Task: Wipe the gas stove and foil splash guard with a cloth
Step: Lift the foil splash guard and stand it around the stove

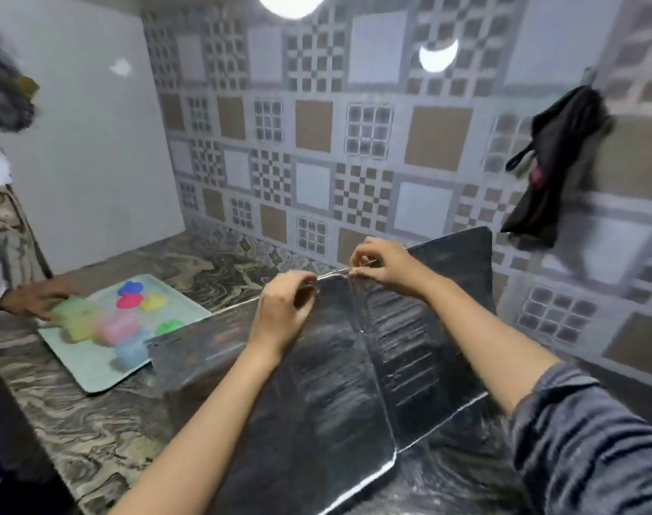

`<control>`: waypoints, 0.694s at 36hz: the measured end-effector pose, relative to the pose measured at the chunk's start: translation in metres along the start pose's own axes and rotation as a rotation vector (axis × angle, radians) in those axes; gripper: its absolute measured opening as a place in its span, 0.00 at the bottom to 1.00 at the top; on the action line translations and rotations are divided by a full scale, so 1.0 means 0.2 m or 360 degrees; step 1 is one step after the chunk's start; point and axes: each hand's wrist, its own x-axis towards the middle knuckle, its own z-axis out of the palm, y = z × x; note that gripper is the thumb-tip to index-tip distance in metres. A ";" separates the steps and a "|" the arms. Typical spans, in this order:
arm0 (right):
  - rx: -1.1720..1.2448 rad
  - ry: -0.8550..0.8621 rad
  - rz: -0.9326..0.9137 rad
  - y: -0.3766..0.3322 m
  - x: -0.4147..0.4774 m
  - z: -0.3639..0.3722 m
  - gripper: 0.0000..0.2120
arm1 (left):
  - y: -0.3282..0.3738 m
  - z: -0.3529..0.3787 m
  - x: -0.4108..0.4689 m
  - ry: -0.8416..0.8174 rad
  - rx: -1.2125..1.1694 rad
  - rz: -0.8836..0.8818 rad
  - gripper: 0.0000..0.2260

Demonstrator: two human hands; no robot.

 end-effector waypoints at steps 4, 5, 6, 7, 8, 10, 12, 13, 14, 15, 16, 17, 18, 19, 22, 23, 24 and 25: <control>0.0011 0.0097 0.0023 -0.04 -0.06 -0.12 0.05 | 0.08 -0.06 0.10 0.0079 -0.0045 0.0196 0.08; 0.0007 0.0131 0.0028 -0.05 -0.07 -0.14 0.04 | 0.10 -0.07 0.12 0.0086 -0.0048 0.0224 0.07; 0.0009 0.0175 0.0032 -0.05 -0.09 -0.15 0.04 | 0.12 -0.08 0.14 0.0094 -0.0047 0.0253 0.07; 0.0017 0.0216 0.0034 -0.06 -0.10 -0.16 0.04 | 0.14 -0.08 0.15 0.0103 -0.0044 0.0284 0.06; 0.0025 0.0249 0.0030 -0.06 -0.12 -0.17 0.05 | 0.15 -0.09 0.15 0.0109 -0.0037 0.0316 0.06; 0.0031 0.0287 0.0027 -0.05 -0.15 -0.18 0.05 | 0.18 -0.08 0.15 0.0117 -0.0005 0.0370 0.07; 0.0032 0.0311 0.0041 -0.04 -0.17 -0.18 0.04 | 0.20 -0.08 0.15 0.0126 -0.0012 0.0388 0.08; 0.0035 0.0325 0.0045 -0.03 -0.18 -0.18 0.04 | 0.21 -0.07 0.15 0.0134 -0.0027 0.0393 0.07; 0.0035 0.0338 0.0050 -0.03 -0.19 -0.18 0.04 | 0.22 -0.07 0.15 0.0143 -0.0036 0.0397 0.07; 0.0033 0.0350 0.0055 -0.03 -0.20 -0.18 0.04 | 0.22 -0.06 0.16 0.0145 -0.0044 0.0400 0.06; 0.0031 0.0357 0.0063 -0.03 -0.21 -0.18 0.05 | 0.23 -0.06 0.16 0.0141 -0.0051 0.0401 0.06; 0.0030 0.0362 0.0073 -0.03 -0.22 -0.18 0.05 | 0.23 -0.05 0.16 0.0135 -0.0055 0.0399 0.06; 0.0030 0.0366 0.0082 -0.03 -0.22 -0.17 0.05 | 0.23 -0.05 0.16 0.0131 -0.0057 0.0397 0.07; 0.0030 0.0369 0.0089 -0.03 -0.23 -0.17 0.05 | 0.23 -0.05 0.16 0.0127 -0.0056 0.0397 0.07; 0.0042 0.0365 0.0114 -0.02 -0.24 -0.16 0.05 | 0.23 -0.04 0.16 0.0113 -0.0070 0.0407 0.07; 0.0049 0.0363 0.0122 -0.01 -0.24 -0.16 0.05 | 0.23 -0.04 0.16 0.0105 -0.0074 0.0407 0.08; 0.0053 0.0360 0.0127 -0.01 -0.24 -0.16 0.05 | 0.23 -0.03 0.16 0.0098 -0.0078 0.0404 0.08; 0.0056 0.0356 0.0134 0.00 -0.24 -0.16 0.05 | 0.22 -0.03 0.16 0.0089 -0.0083 0.0399 0.08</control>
